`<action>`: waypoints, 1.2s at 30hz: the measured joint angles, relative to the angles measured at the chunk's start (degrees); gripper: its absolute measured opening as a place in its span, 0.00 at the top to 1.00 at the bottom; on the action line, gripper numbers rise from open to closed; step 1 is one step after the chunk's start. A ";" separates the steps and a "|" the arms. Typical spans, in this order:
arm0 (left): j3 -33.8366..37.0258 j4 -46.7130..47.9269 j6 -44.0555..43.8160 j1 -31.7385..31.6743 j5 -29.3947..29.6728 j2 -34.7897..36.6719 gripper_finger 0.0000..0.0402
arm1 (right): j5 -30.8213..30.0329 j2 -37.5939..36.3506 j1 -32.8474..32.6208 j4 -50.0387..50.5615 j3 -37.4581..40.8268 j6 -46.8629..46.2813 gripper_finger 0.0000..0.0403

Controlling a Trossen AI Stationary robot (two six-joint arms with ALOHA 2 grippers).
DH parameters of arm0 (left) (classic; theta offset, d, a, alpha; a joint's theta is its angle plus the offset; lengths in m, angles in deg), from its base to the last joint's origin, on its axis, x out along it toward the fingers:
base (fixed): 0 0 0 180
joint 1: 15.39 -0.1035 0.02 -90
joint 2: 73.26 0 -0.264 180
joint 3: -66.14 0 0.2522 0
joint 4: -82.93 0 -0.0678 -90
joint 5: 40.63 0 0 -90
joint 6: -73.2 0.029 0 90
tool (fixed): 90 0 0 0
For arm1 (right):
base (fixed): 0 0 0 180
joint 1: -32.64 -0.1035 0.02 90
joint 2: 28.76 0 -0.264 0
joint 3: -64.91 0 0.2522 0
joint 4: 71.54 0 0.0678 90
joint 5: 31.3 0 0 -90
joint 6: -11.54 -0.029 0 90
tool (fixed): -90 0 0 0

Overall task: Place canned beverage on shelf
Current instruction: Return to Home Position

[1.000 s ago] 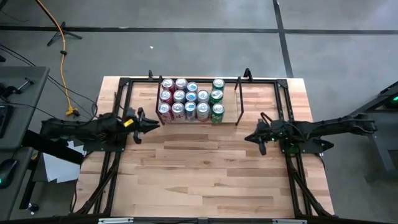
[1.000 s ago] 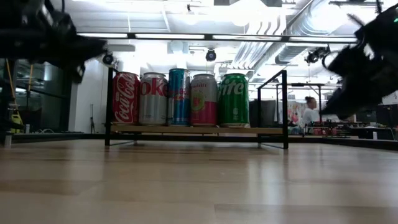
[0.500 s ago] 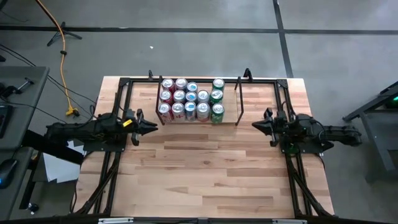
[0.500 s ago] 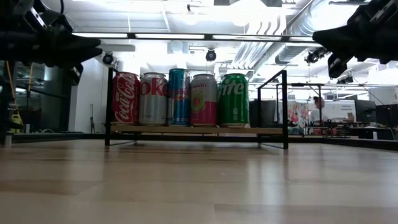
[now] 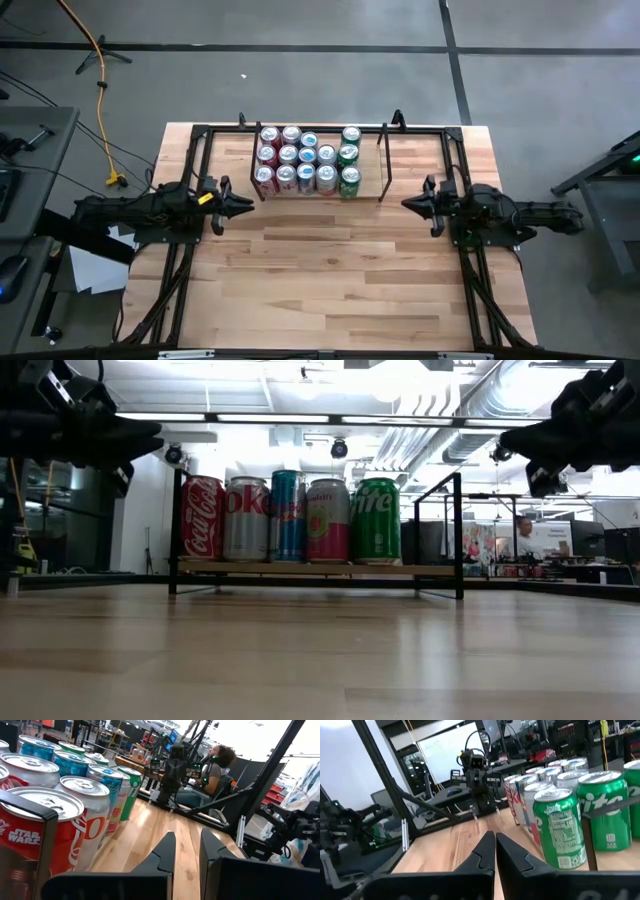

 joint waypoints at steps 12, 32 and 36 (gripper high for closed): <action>0.00 -0.02 -0.01 0.00 0.07 -0.09 0.99 | -0.02 0.02 0.00 3.21 0.00 0.00 1.00; 0.00 -0.02 0.00 0.00 0.09 -0.09 0.99 | -0.04 0.02 0.01 3.52 0.02 0.00 1.00; 0.00 -0.02 -0.02 0.00 0.09 -0.09 0.99 | -0.04 0.02 0.01 3.52 0.02 0.00 1.00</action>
